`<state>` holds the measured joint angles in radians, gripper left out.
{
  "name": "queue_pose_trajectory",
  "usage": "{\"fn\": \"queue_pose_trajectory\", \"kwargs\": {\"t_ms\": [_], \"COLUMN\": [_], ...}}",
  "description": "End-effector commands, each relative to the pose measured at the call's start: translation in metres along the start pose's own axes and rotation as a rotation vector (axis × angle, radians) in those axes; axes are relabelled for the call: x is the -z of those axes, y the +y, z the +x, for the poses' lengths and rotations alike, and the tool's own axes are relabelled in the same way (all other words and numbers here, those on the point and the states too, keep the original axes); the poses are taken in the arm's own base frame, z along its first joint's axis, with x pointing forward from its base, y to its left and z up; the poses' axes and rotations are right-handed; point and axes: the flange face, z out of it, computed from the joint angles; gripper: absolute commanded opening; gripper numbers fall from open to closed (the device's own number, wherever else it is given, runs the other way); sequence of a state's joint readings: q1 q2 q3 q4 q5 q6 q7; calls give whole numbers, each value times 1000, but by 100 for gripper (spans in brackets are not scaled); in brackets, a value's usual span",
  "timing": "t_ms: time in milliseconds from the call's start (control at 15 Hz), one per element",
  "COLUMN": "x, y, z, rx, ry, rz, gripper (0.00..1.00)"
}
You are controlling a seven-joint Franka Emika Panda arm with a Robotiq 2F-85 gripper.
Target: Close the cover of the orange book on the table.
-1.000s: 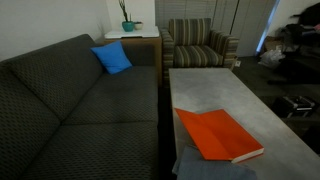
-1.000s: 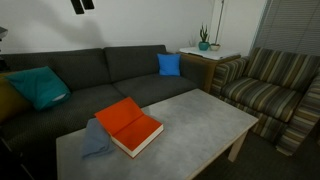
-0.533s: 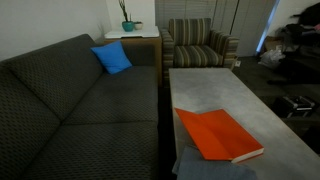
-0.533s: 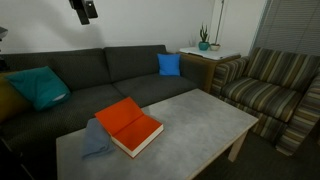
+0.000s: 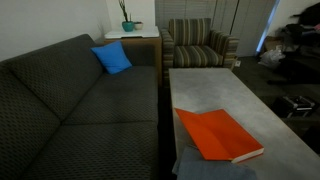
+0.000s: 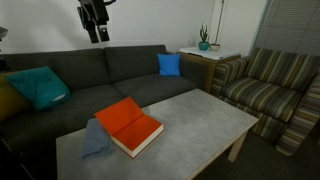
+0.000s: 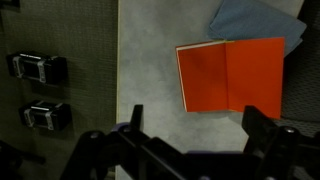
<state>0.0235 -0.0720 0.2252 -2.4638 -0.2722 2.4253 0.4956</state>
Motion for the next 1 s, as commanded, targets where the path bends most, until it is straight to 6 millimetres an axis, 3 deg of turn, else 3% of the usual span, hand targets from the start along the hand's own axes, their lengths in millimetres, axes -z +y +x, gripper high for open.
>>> {"fn": "queue_pose_trajectory", "kwargs": {"t_ms": [0,67,267,667,933], "x": [-35,-15,-34,-32,-39], "y": [-15,-7,-15,-18,-25], "z": [26,10,21,18,27], "rx": [38,13,21,68,121], "ry": [-42,-20,-52,-46,35], "rz": [27,13,21,-10,-21], "gripper": [100,100,100,100,100]}}
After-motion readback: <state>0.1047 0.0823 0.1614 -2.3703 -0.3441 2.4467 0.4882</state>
